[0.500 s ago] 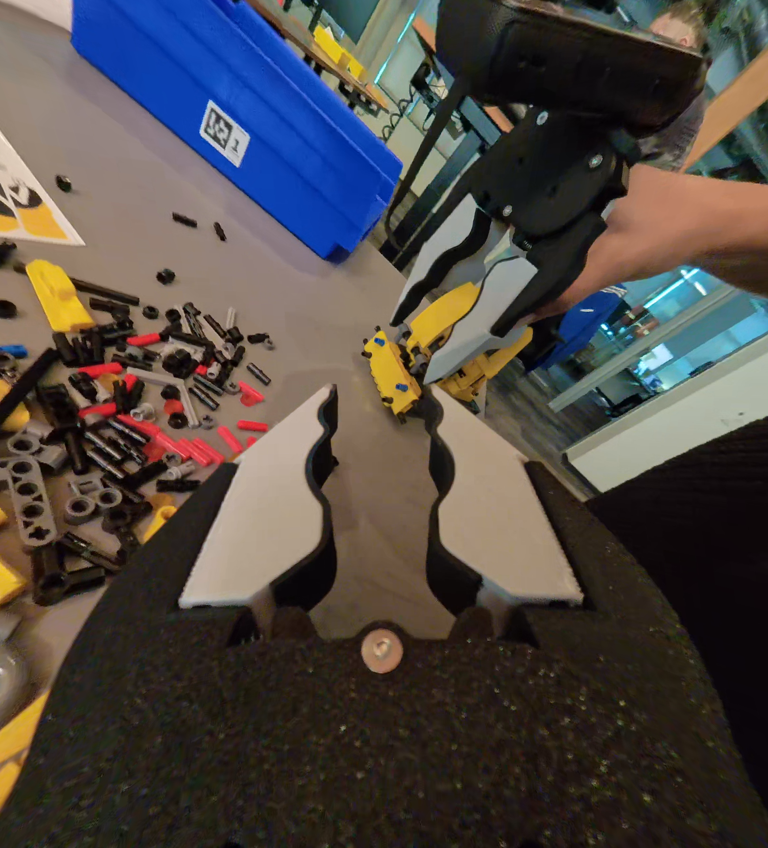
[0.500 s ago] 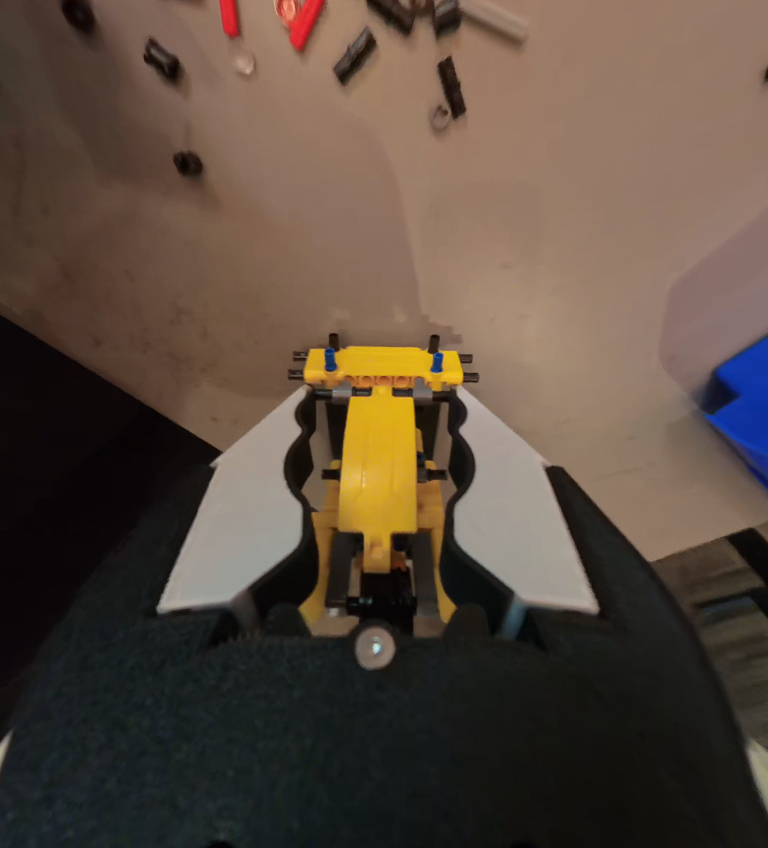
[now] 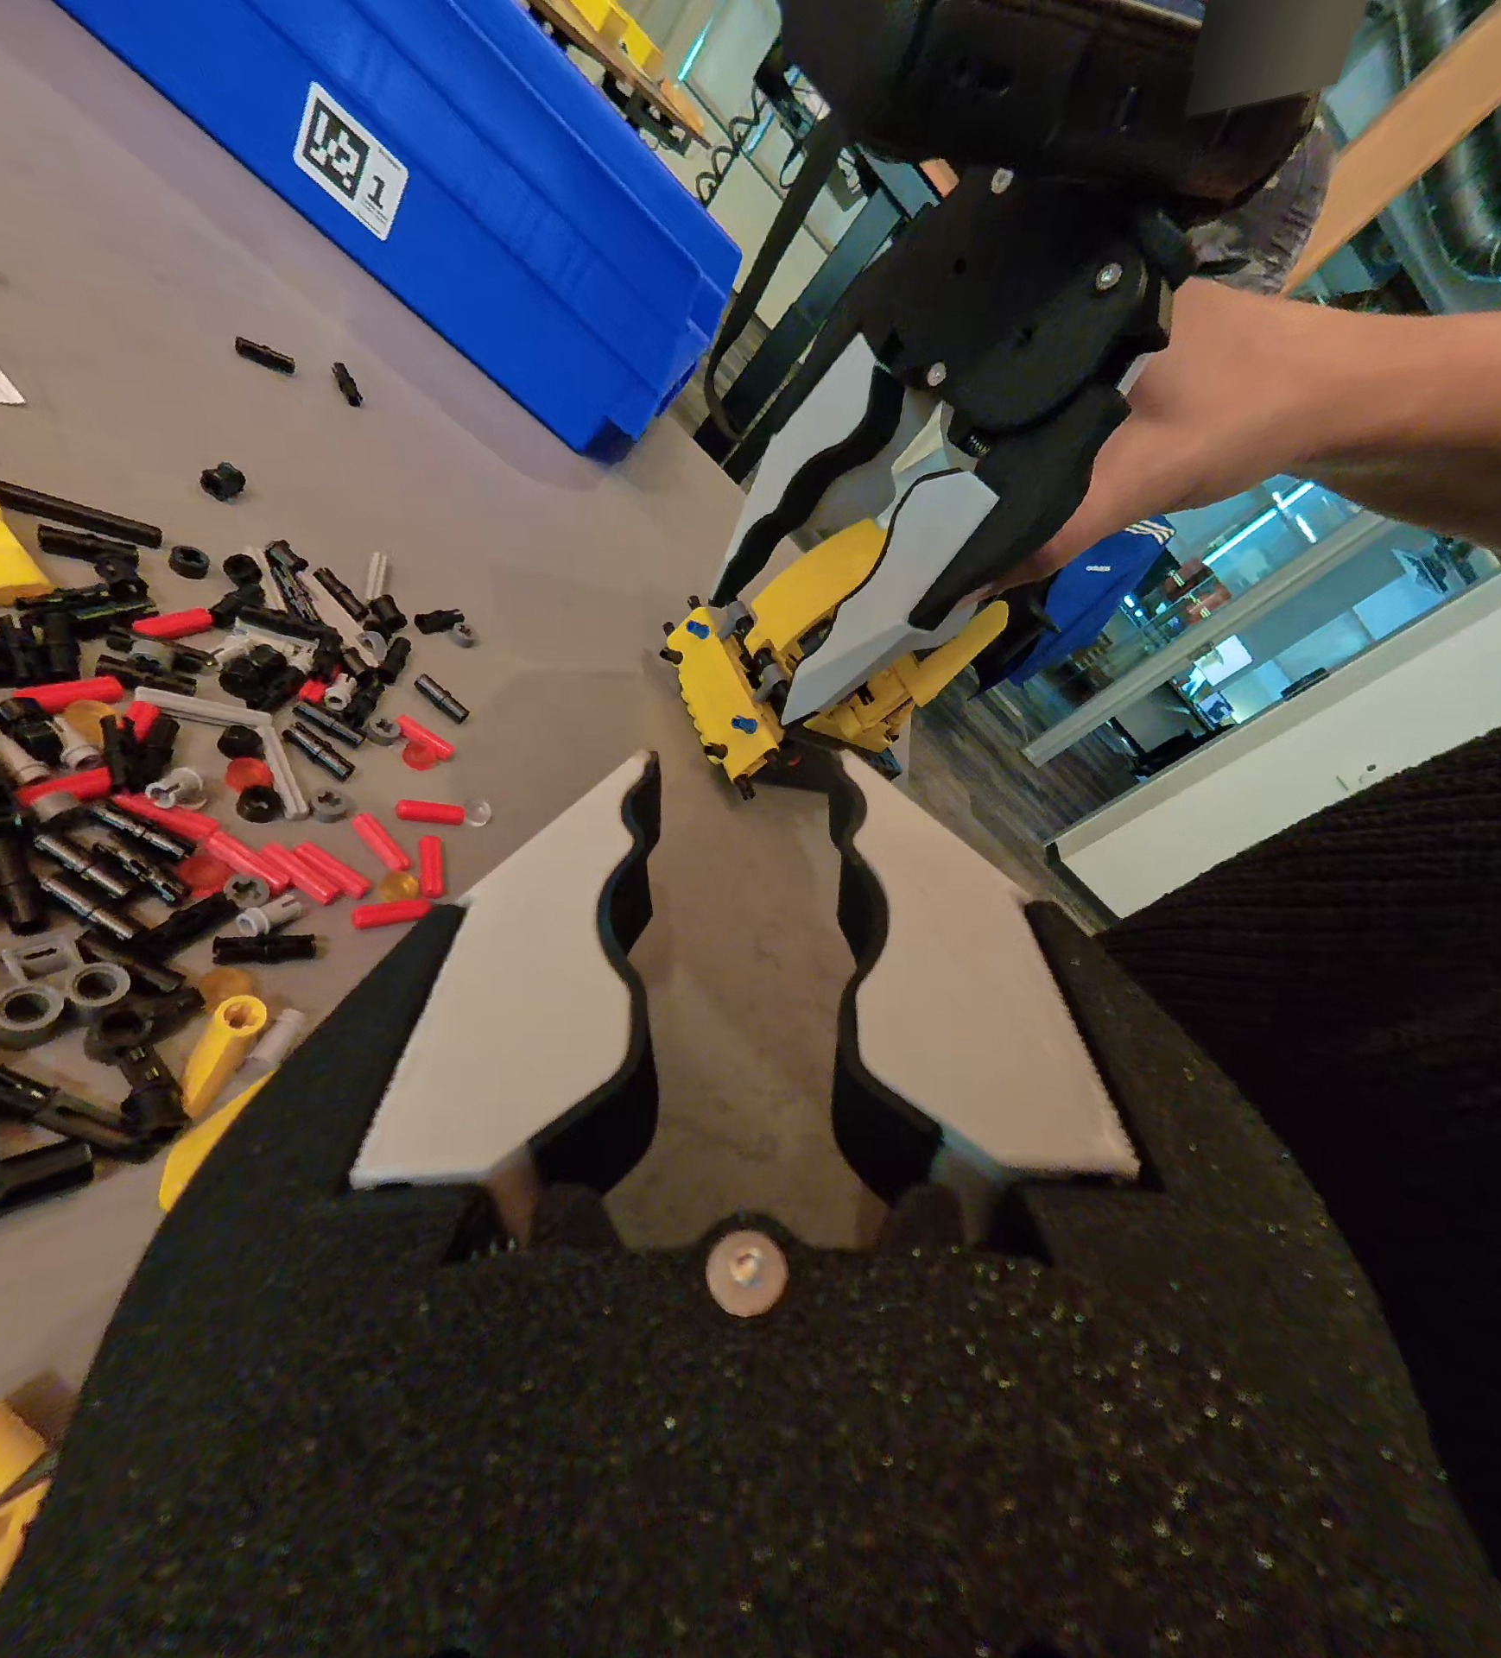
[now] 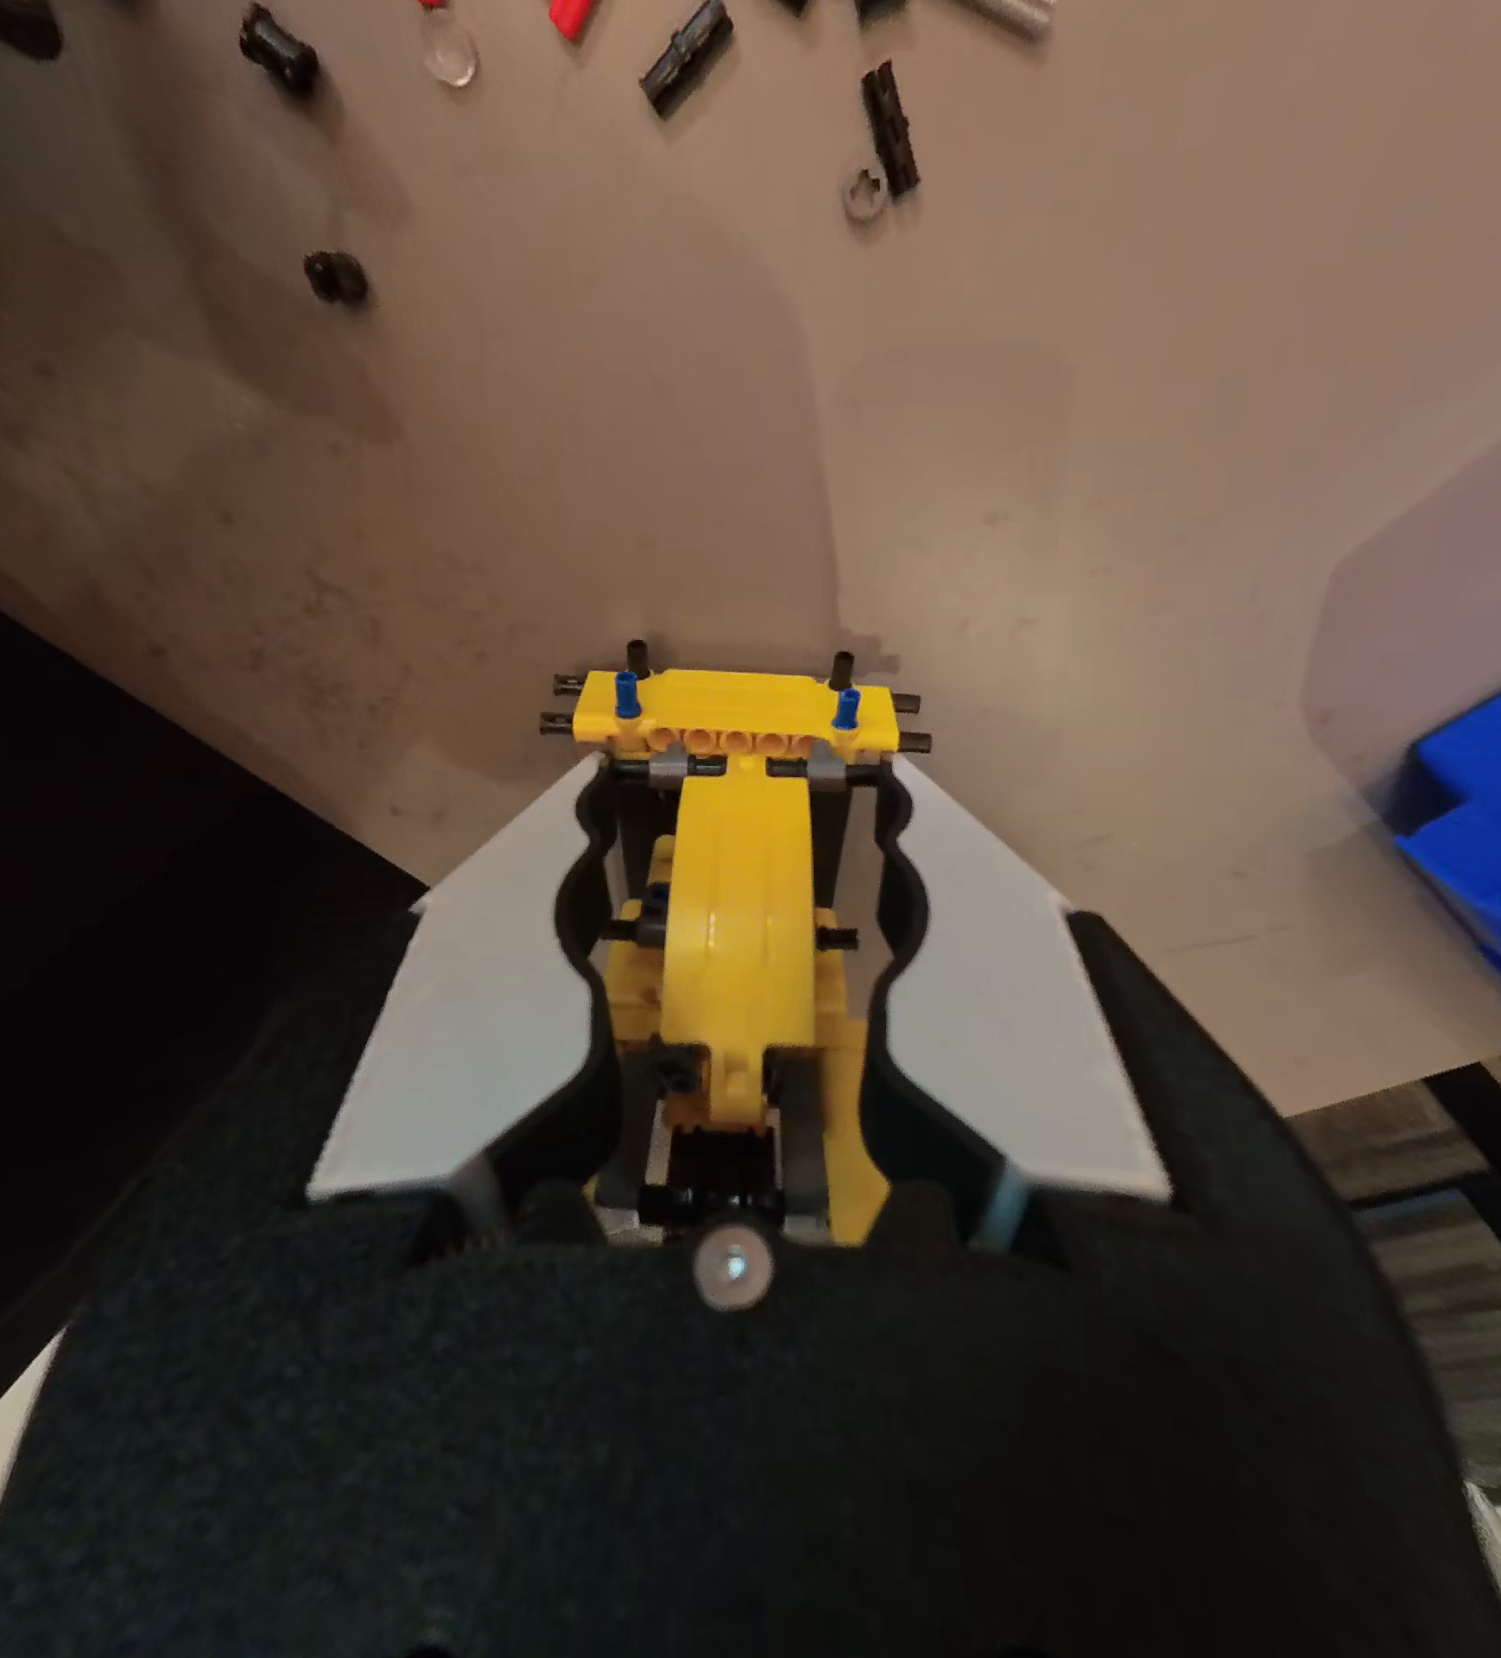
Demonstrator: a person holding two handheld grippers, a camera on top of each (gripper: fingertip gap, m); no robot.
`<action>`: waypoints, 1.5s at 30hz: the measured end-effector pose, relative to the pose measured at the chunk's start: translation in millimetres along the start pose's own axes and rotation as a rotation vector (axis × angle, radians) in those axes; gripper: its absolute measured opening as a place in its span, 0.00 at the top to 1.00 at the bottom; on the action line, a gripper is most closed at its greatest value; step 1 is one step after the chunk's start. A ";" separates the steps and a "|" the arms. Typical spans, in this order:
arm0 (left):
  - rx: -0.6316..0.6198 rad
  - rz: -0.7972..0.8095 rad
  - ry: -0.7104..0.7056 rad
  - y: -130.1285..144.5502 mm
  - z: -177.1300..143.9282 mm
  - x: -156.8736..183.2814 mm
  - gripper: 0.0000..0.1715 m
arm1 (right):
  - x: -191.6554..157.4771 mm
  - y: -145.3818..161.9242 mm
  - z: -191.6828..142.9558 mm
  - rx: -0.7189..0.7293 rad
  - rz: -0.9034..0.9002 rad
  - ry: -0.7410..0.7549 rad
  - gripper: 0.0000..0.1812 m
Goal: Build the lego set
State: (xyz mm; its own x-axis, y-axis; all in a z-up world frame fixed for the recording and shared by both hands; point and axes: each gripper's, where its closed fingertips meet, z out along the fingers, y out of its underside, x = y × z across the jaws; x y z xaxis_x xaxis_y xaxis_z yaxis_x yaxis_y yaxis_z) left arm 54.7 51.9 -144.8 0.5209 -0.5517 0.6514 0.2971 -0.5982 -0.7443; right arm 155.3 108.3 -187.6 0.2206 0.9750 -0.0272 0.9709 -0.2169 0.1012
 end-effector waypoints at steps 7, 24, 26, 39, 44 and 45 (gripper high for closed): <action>-0.026 0.032 -0.012 4.4 6.3 2.5 0.79 | 0.0 -1.1 -0.1 0.026 -0.009 -0.016 0.68; -0.115 0.204 -0.081 10.2 56.6 12.5 0.78 | -9.1 -16.0 -23.1 0.273 -0.042 -0.113 0.68; -0.065 0.260 -0.099 0.8 56.4 14.7 0.78 | -10.9 -20.9 -32.7 0.350 -0.049 -0.132 0.68; 0.092 -0.474 0.452 -31.5 51.1 56.2 0.80 | -31.3 -30.7 -104.6 0.845 -0.316 0.062 0.68; 0.120 -0.637 0.624 -39.4 51.5 74.8 0.82 | -35.0 -30.1 -119.8 0.946 -0.336 0.134 0.68; 0.138 -0.642 0.632 -41.9 51.0 76.7 0.84 | -33.9 -29.1 -121.8 0.960 -0.331 0.146 0.68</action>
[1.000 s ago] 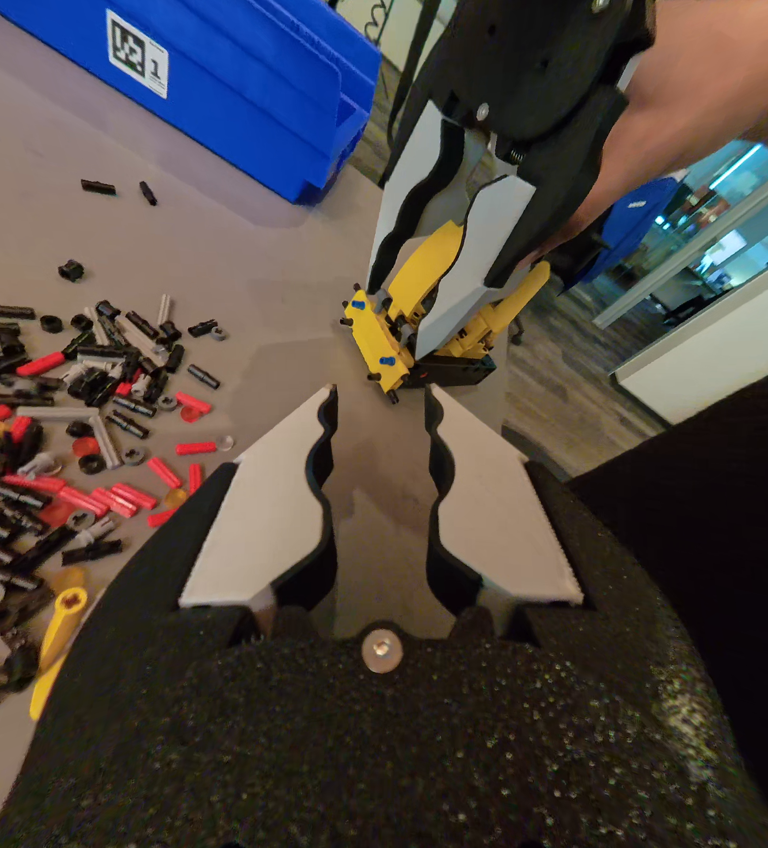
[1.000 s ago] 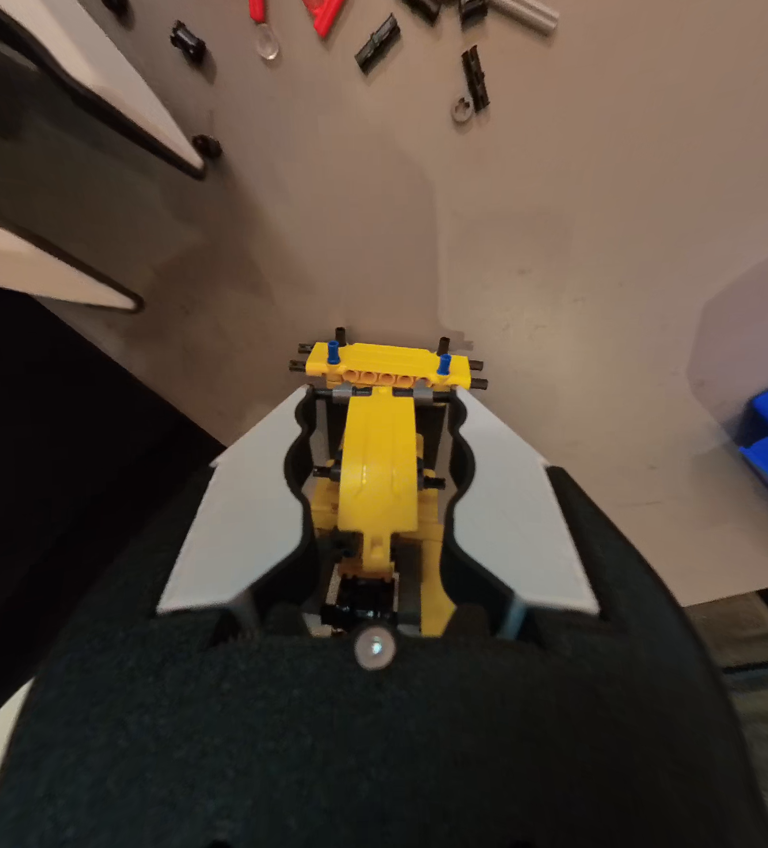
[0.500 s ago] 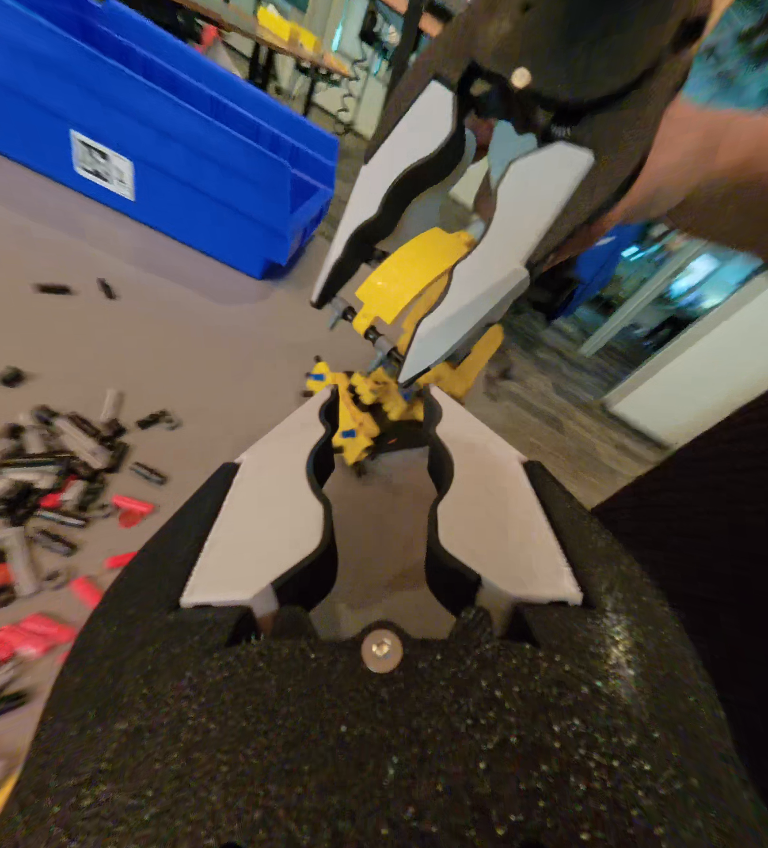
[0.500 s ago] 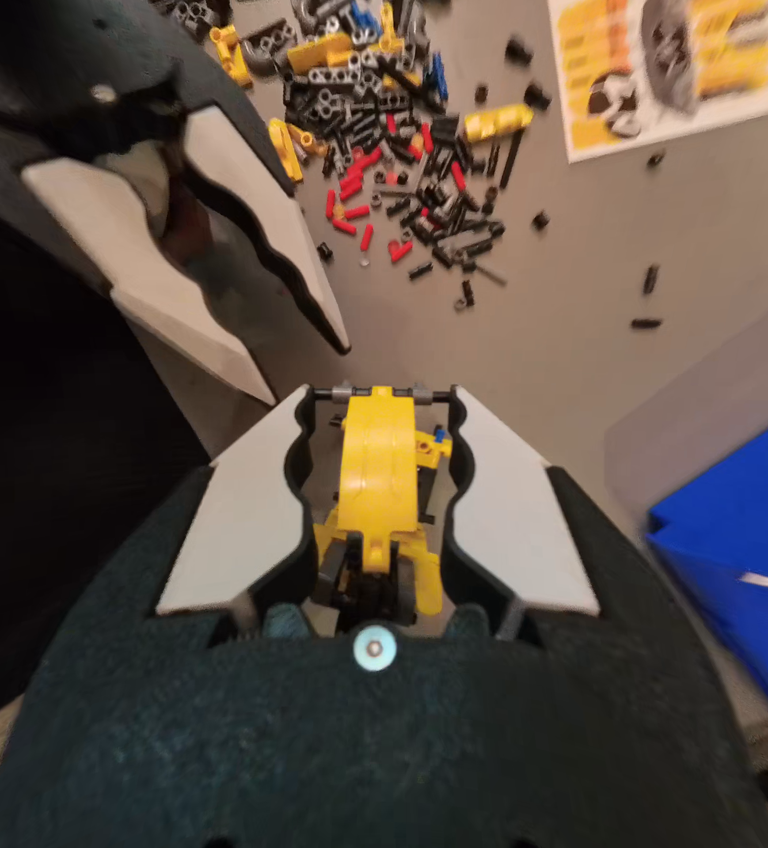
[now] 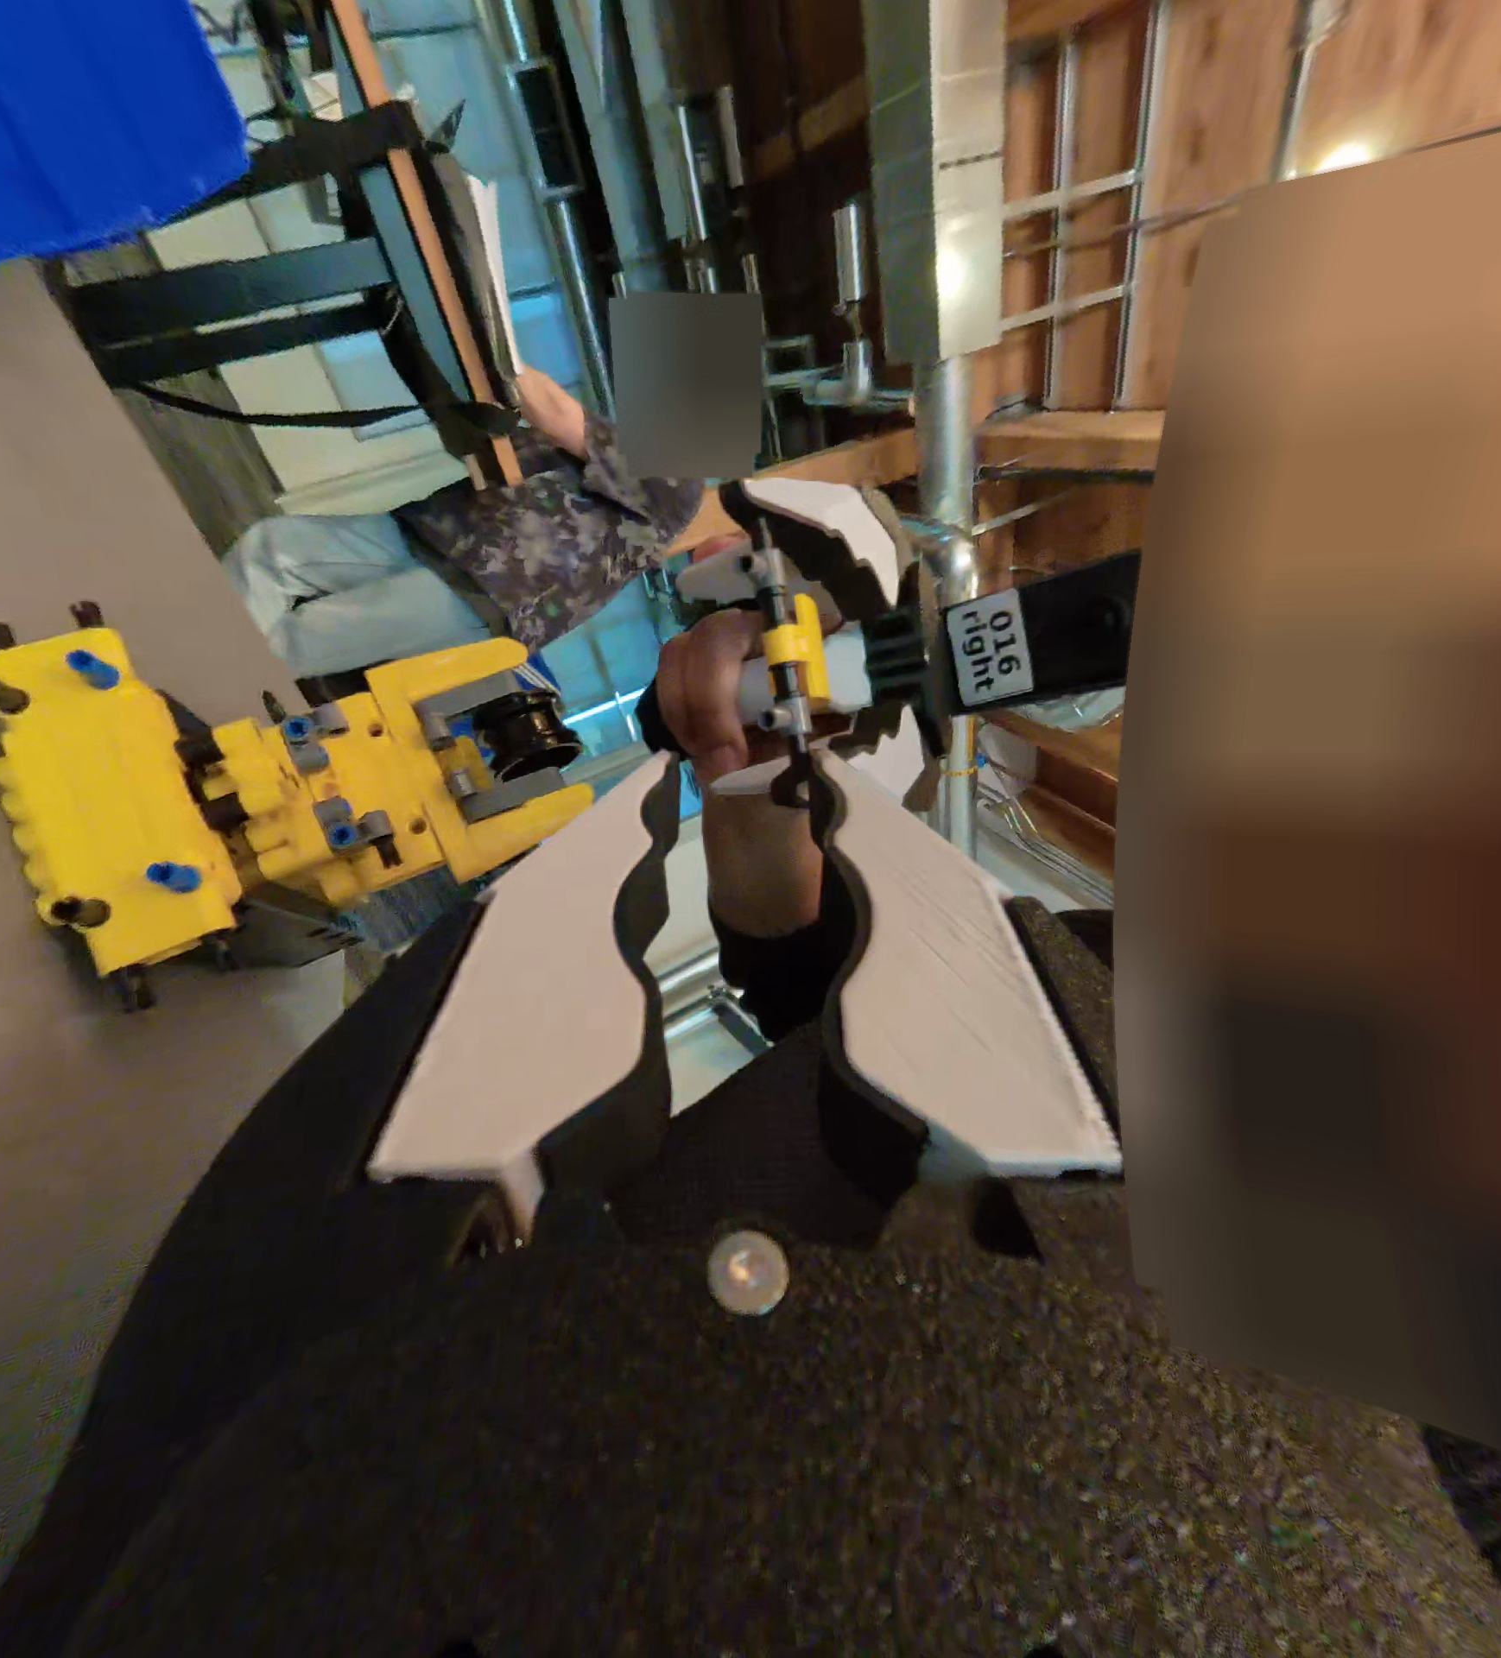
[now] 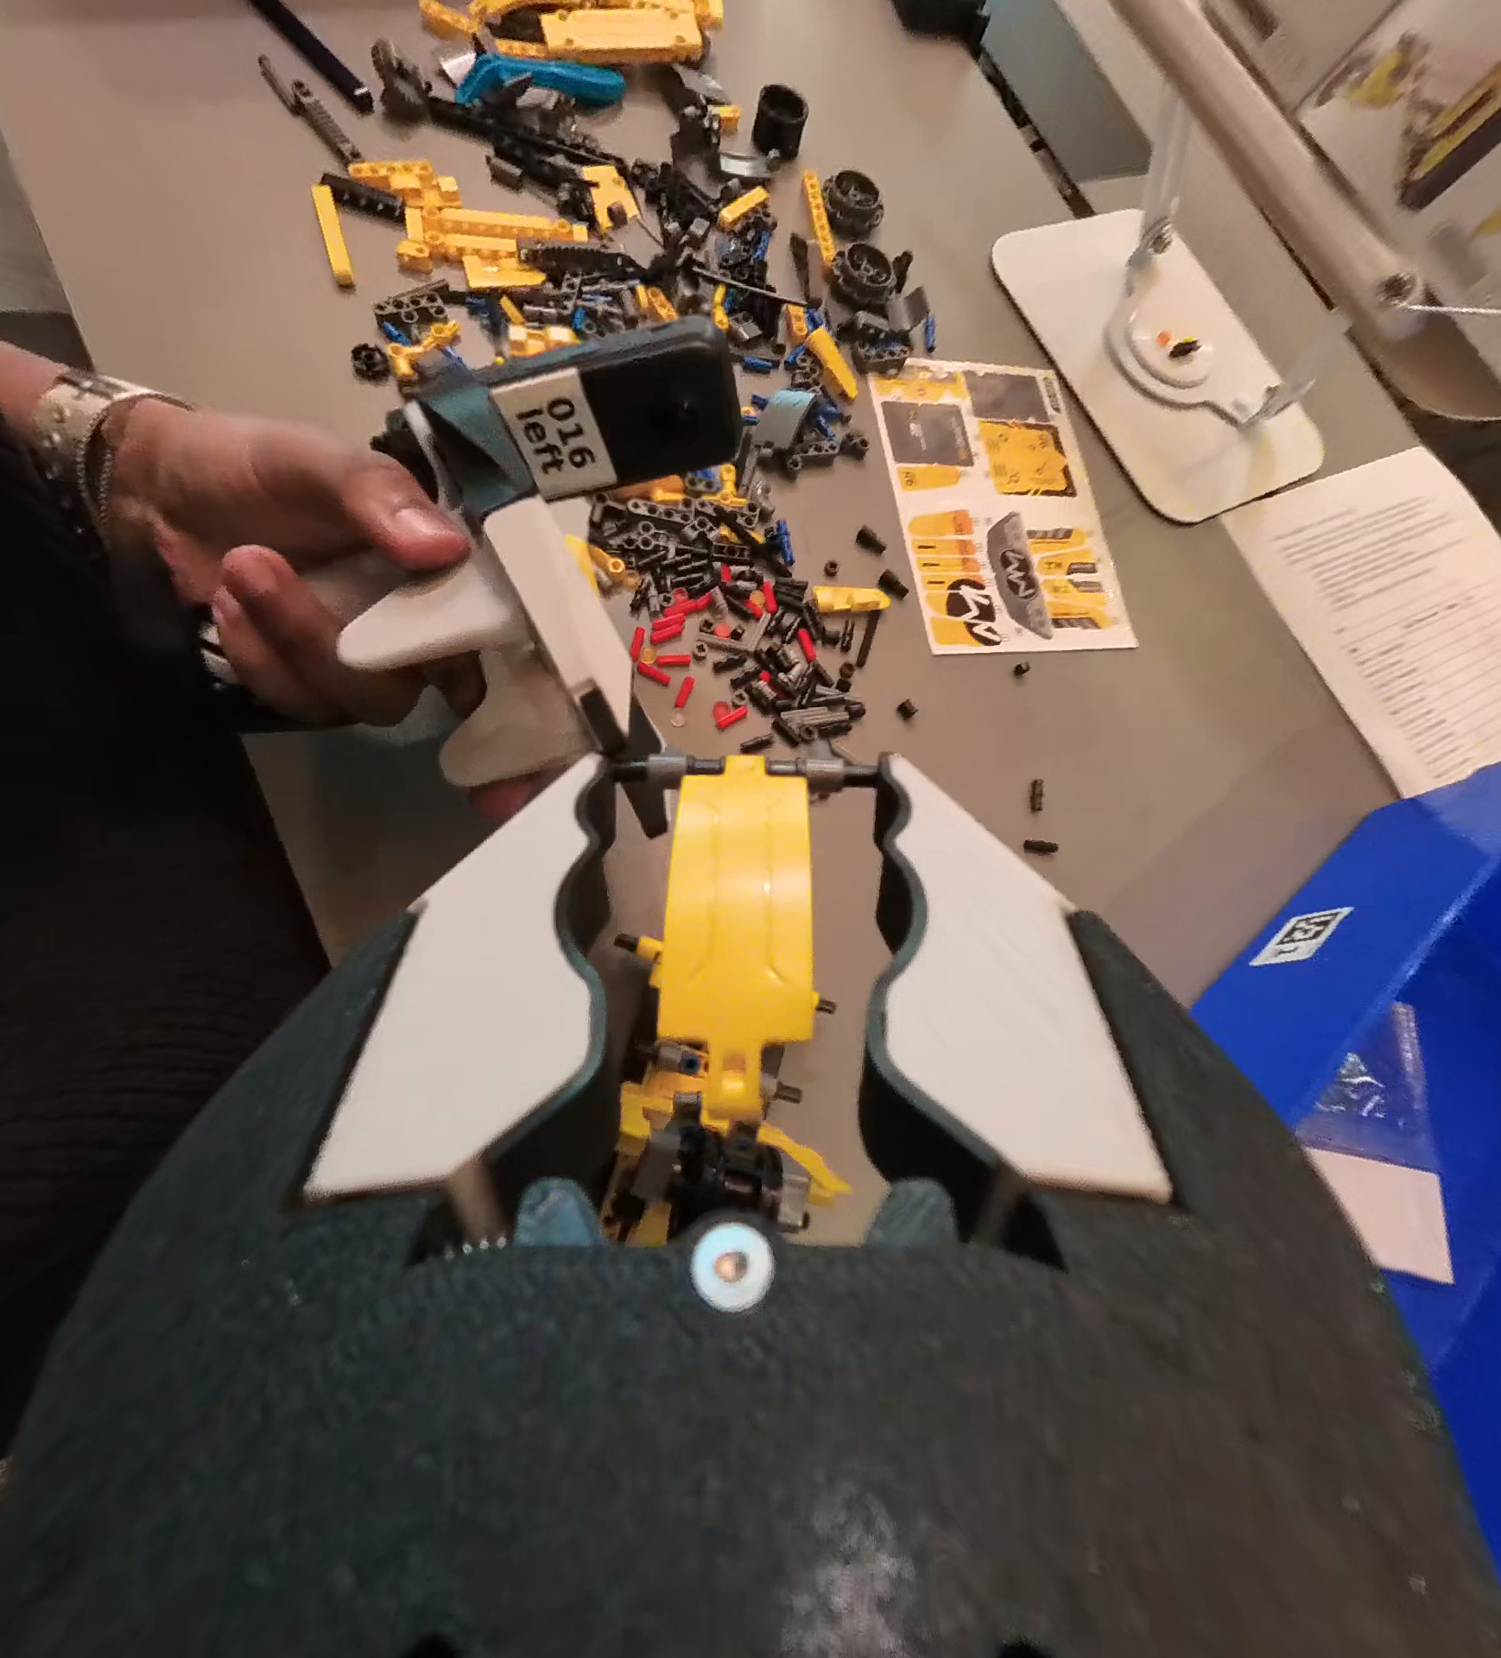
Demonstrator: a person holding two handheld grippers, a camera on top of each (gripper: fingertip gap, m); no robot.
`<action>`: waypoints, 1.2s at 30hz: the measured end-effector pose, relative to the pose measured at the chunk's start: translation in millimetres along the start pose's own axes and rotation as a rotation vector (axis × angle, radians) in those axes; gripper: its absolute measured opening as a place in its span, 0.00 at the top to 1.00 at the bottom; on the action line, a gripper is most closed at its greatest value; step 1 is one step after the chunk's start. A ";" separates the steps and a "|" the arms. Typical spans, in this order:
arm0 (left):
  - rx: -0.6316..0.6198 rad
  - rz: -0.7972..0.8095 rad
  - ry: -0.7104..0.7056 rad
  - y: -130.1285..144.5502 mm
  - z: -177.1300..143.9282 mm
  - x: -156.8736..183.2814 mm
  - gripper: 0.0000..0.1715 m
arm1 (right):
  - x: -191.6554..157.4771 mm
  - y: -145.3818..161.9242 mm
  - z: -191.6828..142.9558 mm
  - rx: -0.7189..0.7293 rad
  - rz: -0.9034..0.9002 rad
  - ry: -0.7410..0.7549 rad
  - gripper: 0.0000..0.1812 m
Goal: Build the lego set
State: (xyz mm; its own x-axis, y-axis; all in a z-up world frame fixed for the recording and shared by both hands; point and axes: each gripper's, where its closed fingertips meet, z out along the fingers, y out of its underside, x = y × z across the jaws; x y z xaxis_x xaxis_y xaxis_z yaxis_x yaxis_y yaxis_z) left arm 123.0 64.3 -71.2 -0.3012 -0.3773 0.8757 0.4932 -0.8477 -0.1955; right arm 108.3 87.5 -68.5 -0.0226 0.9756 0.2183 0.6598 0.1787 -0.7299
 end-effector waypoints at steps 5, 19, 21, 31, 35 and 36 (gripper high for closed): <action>0.012 0.179 -0.122 2.0 0.2 -4.5 0.84 | 3.2 5.1 -6.8 0.044 0.010 0.027 0.68; 0.047 0.045 -0.023 4.0 9.6 0.0 0.84 | -9.7 3.4 -4.8 0.172 -0.117 -0.045 0.68; 0.050 0.045 -0.016 3.4 10.2 1.0 0.85 | -9.4 2.7 -3.4 0.175 -0.123 -0.054 0.68; 0.118 0.017 0.026 -6.8 1.9 4.6 0.97 | -7.0 2.9 6.7 0.177 -0.107 -0.077 0.67; 0.158 0.017 0.011 -13.5 -4.9 2.6 0.97 | 5.5 1.1 0.6 0.221 0.076 -0.120 0.63; 0.161 0.022 0.008 -14.1 -6.3 2.6 0.97 | 13.0 0.8 -4.4 0.244 0.132 -0.128 0.63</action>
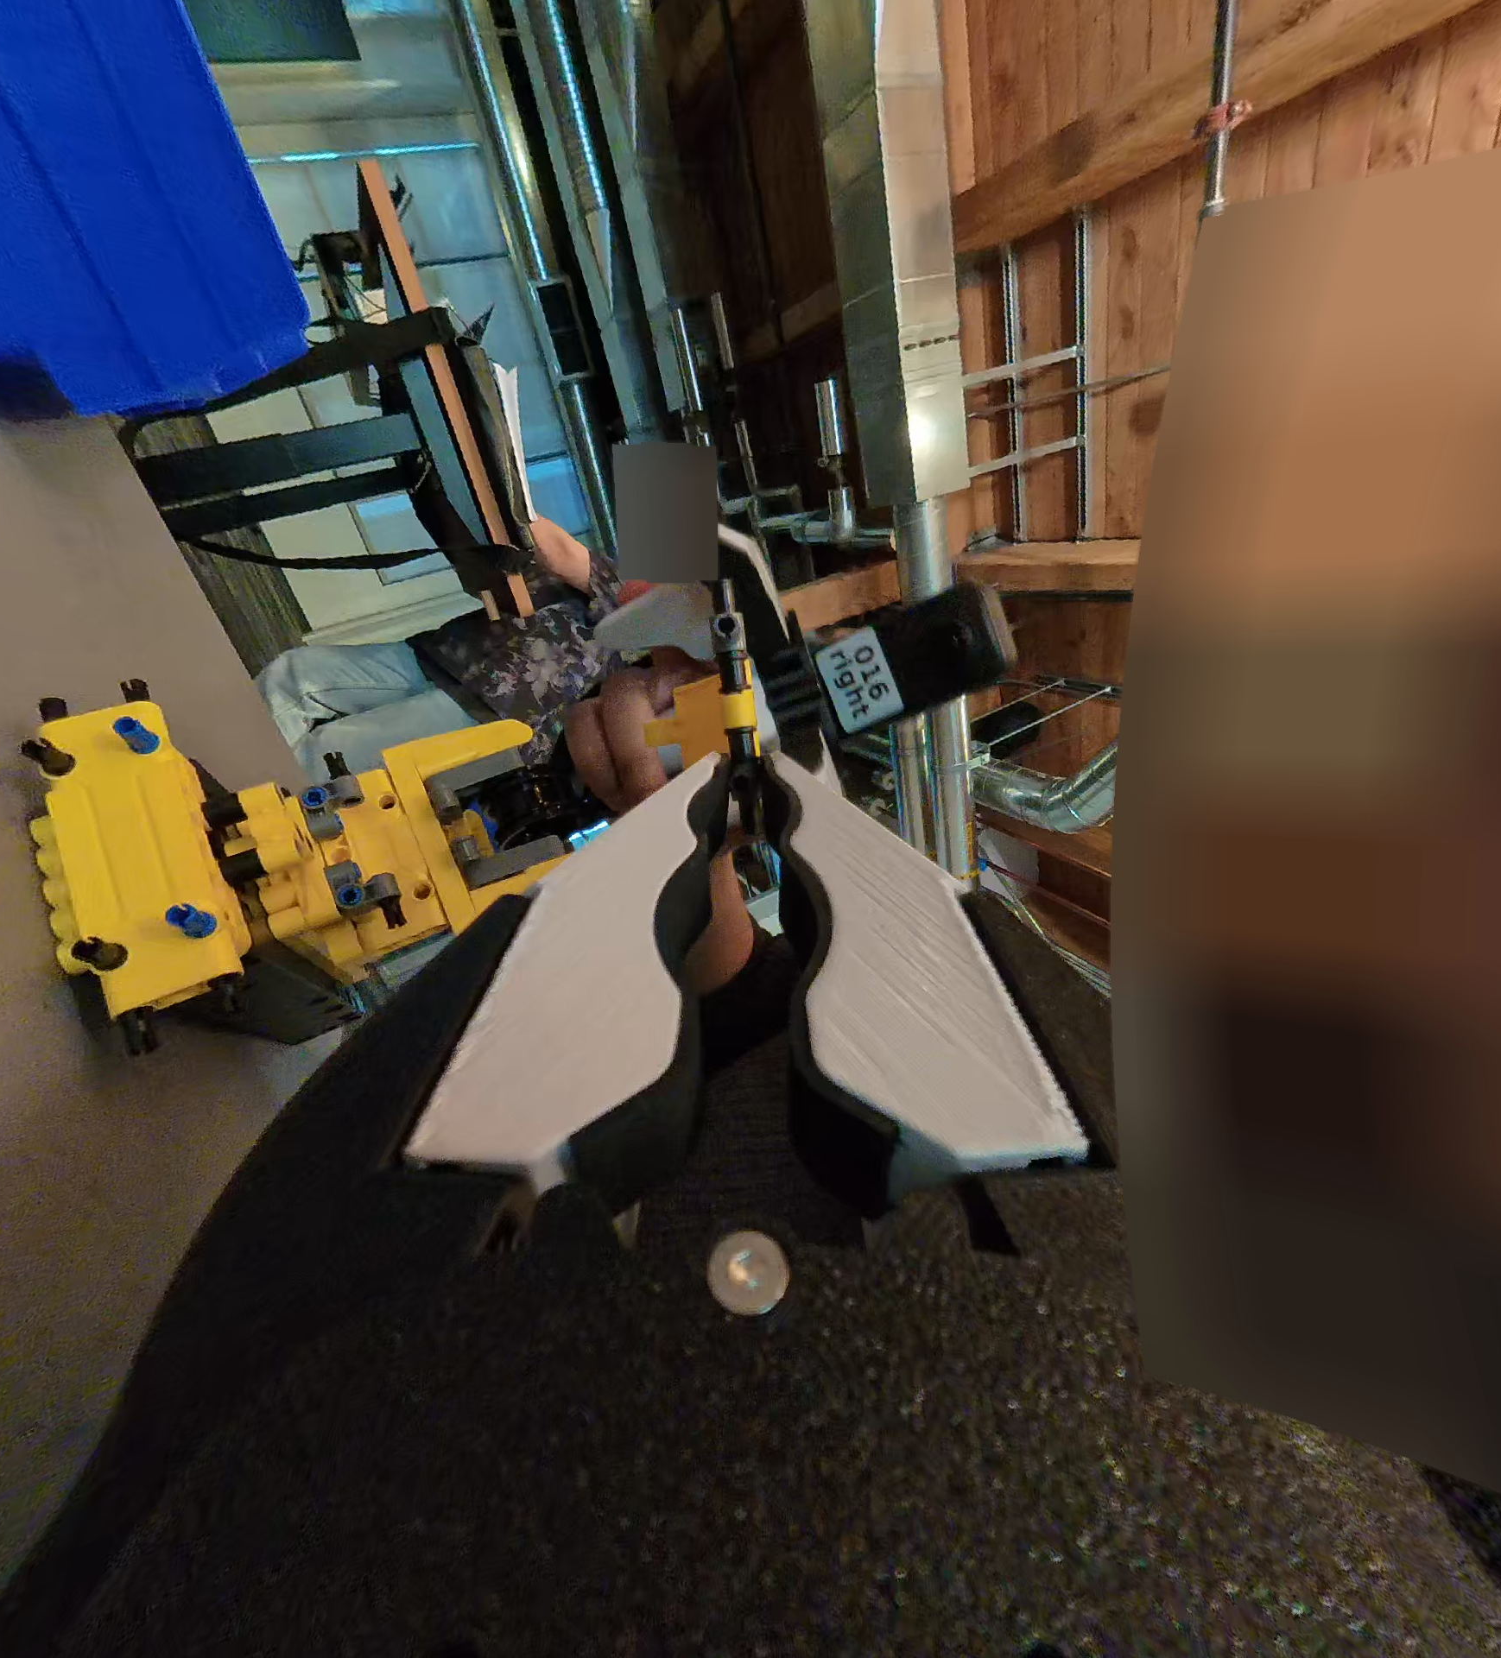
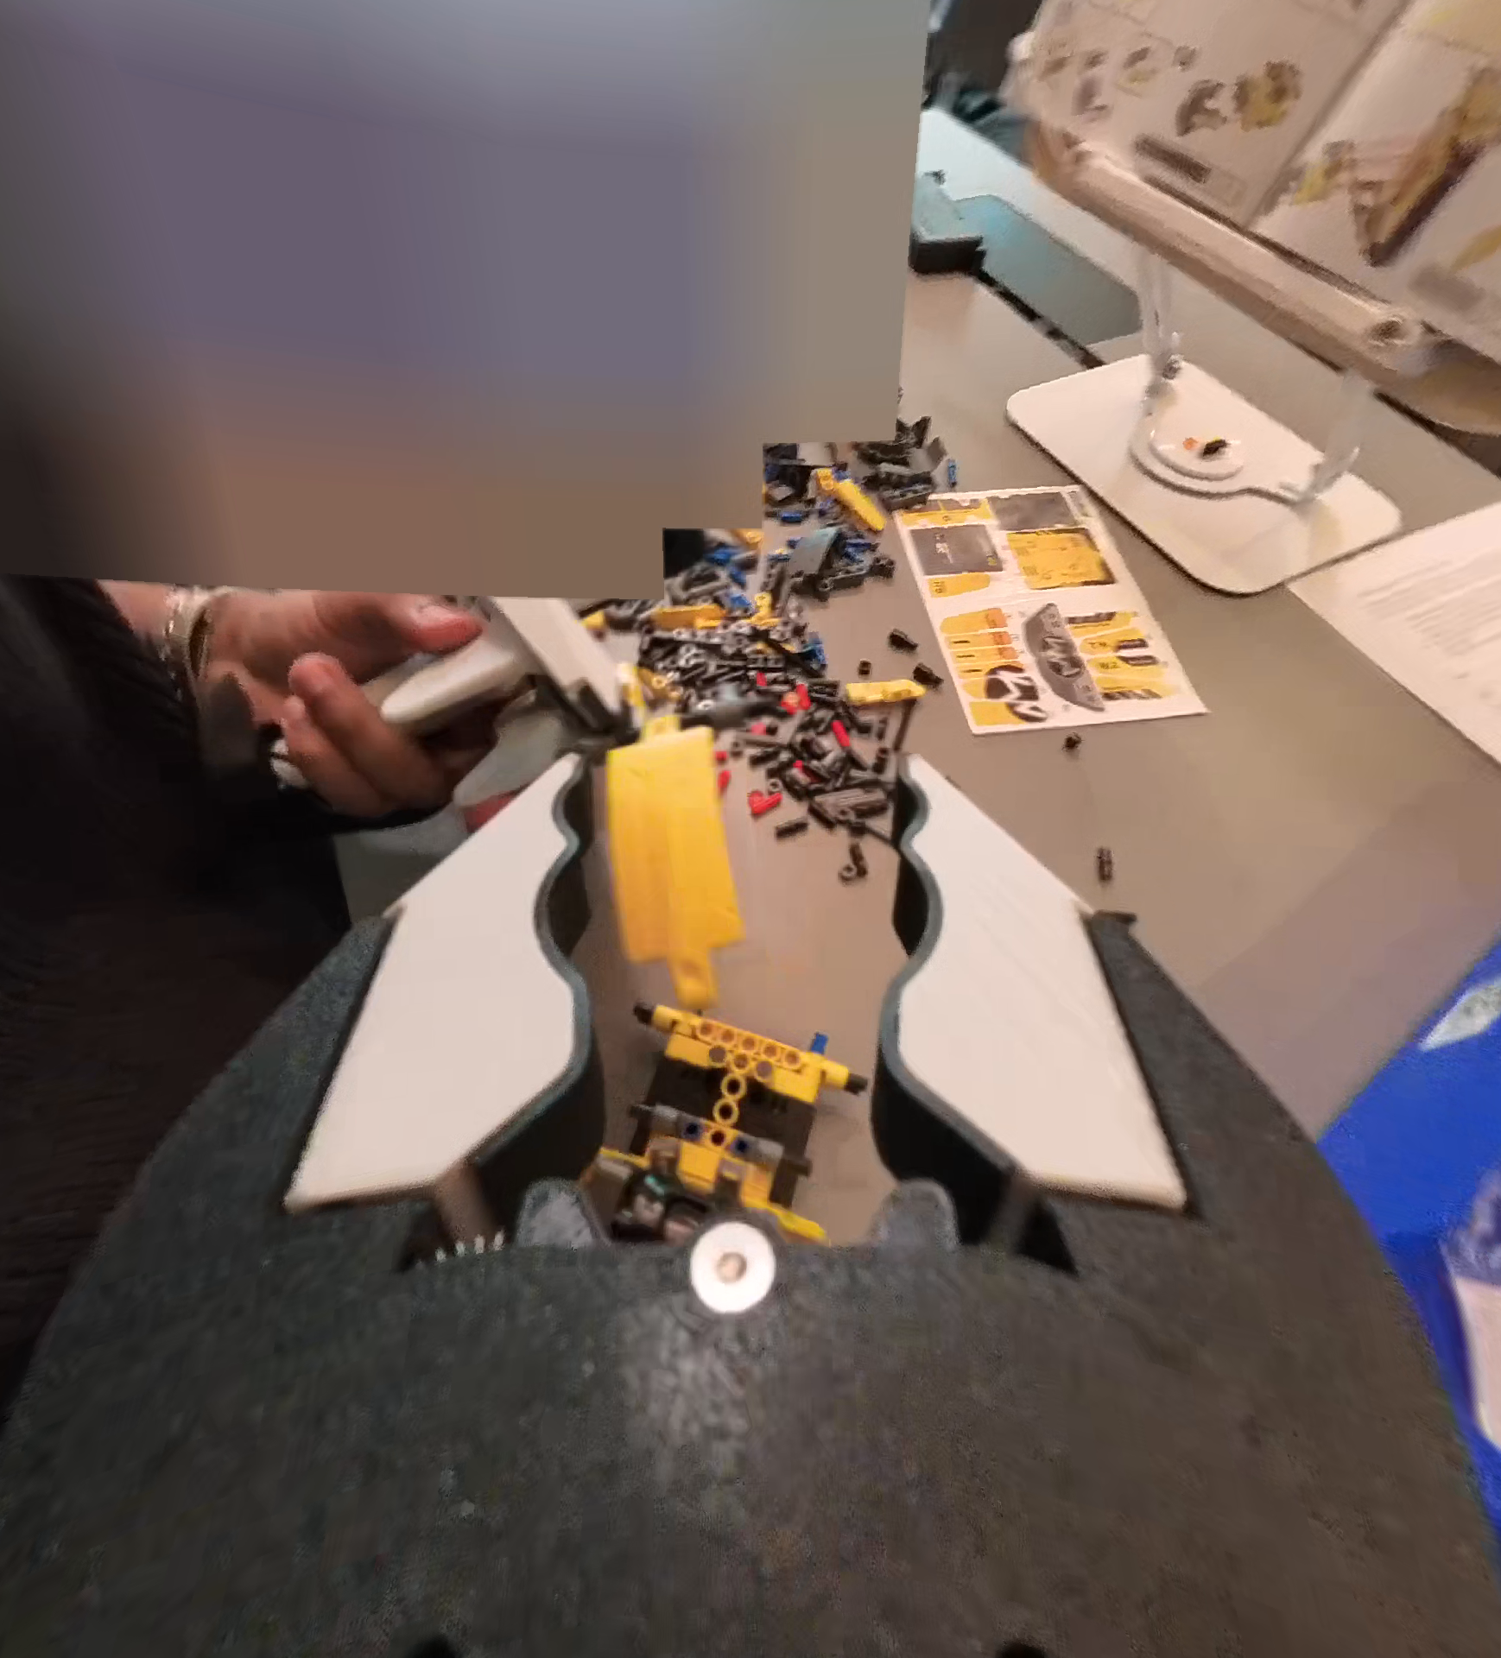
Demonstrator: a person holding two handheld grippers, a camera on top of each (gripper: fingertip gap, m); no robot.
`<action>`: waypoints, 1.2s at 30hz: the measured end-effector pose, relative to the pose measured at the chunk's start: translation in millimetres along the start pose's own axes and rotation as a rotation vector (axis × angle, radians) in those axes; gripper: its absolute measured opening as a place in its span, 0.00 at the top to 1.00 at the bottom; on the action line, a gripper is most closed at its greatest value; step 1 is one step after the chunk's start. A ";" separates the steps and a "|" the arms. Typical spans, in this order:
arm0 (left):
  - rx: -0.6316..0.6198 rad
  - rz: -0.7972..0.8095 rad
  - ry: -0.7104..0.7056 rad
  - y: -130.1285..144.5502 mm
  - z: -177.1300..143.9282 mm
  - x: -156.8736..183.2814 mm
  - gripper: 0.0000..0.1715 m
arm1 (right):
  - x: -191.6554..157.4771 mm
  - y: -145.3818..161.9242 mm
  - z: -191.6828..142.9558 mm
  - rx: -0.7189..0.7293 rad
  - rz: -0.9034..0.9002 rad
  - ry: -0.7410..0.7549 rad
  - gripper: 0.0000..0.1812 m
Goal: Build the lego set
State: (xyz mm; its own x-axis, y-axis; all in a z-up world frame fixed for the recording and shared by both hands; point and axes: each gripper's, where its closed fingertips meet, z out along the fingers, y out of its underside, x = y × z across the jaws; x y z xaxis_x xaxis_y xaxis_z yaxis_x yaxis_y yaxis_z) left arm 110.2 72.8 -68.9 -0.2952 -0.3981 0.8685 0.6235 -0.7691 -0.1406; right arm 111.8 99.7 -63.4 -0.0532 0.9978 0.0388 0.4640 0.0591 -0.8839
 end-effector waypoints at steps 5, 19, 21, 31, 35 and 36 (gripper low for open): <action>0.016 0.015 -0.003 -2.2 -5.5 1.1 0.97 | 42.5 22.2 -34.4 0.006 0.177 0.051 0.63; 0.022 0.022 -0.033 -5.5 -15.8 -2.4 0.97 | 12.1 112.5 -68.8 0.088 0.684 -0.072 0.57; 0.017 0.027 -0.035 -4.4 -15.6 -2.3 0.97 | 5.0 118.7 -68.4 0.067 0.684 -0.068 0.57; 0.018 0.041 -0.057 0.3 -19.6 -2.4 0.97 | -50.0 141.9 -44.2 -0.123 0.636 -0.146 0.55; 0.032 0.059 -0.080 -4.0 -26.9 -0.9 0.97 | -66.0 136.0 -34.4 -0.135 0.656 -0.150 0.56; 0.038 0.067 -0.088 -6.1 -29.8 -0.4 0.97 | -71.7 134.5 -31.3 -0.145 0.643 -0.154 0.56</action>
